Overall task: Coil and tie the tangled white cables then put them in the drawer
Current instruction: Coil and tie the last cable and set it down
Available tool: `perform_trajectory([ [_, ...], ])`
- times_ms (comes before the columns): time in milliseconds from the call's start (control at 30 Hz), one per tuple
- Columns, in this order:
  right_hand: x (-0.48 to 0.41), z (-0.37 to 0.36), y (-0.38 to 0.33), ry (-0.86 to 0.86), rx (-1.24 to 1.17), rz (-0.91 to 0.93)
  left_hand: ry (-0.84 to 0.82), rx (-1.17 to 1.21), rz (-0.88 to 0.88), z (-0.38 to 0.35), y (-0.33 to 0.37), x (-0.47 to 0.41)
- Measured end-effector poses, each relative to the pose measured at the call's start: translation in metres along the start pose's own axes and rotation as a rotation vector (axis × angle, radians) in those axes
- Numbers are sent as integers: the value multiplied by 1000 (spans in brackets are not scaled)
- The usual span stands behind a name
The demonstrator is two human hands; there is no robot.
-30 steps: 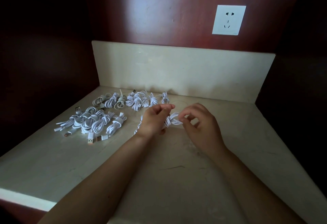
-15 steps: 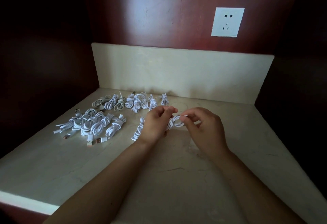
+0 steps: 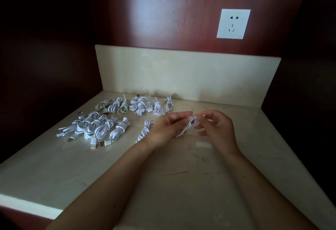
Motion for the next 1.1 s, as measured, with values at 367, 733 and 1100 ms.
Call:
perform_trajectory([
  [367,3,-17,21,-92,-87,-147,70,-422,-219,7,24,8],
  [733,-13,-89,19,-307,376,29,222,-939,-472,61,42,38],
  [1100,-13,-103,34,-302,524,110,179,-880,-388,77,20,31],
])
Point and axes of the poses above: each hand's wrist, its own x-axis away from the middle knuckle, its own z-axis out of the back of the hand, y = z × x, the point moved 9 cm from there along -x, towards the middle knuckle, and after that the axes turned 2 degrees about -y, right-handed, at the moved point
